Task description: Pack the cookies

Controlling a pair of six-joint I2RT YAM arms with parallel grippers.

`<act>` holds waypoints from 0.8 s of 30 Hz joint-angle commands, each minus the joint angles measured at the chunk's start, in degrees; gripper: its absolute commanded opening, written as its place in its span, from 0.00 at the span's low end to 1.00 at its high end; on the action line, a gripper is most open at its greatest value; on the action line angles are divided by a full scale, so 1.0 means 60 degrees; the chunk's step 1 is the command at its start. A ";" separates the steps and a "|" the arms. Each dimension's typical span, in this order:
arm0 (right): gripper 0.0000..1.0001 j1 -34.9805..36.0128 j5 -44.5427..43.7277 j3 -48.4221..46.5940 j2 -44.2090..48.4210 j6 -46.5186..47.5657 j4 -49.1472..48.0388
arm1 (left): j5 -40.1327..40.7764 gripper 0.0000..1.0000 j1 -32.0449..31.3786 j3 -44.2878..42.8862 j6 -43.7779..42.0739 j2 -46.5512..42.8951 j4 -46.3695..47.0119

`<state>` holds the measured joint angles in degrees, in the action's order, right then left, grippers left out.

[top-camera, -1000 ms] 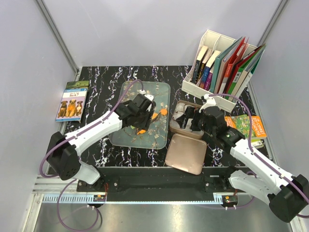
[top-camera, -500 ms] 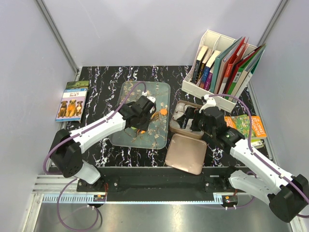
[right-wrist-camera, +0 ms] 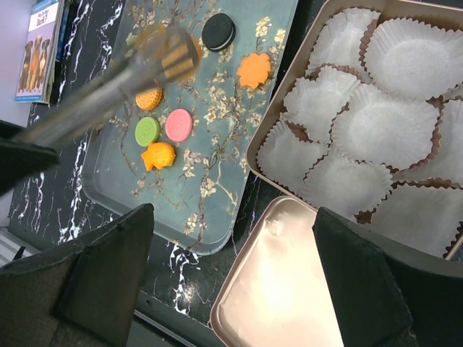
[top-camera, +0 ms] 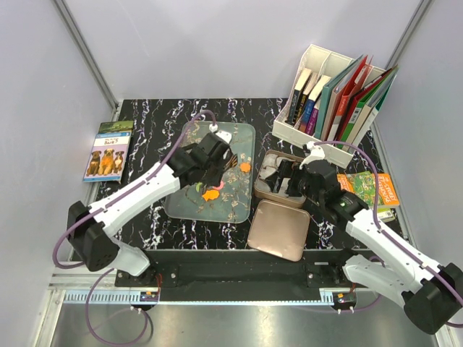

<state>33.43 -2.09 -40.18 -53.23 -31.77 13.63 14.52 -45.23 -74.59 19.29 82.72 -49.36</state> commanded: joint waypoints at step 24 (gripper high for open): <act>1.00 0.0039 -0.1908 -0.1491 0.2207 0.0724 0.1757 | -0.1571 0.11 -0.1221 -0.6009 -0.0812 0.4860 0.1049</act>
<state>33.45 -10.61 -46.72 -40.60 -29.32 22.96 7.62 -52.12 -104.49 15.62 110.56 -46.94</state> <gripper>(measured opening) 0.994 0.350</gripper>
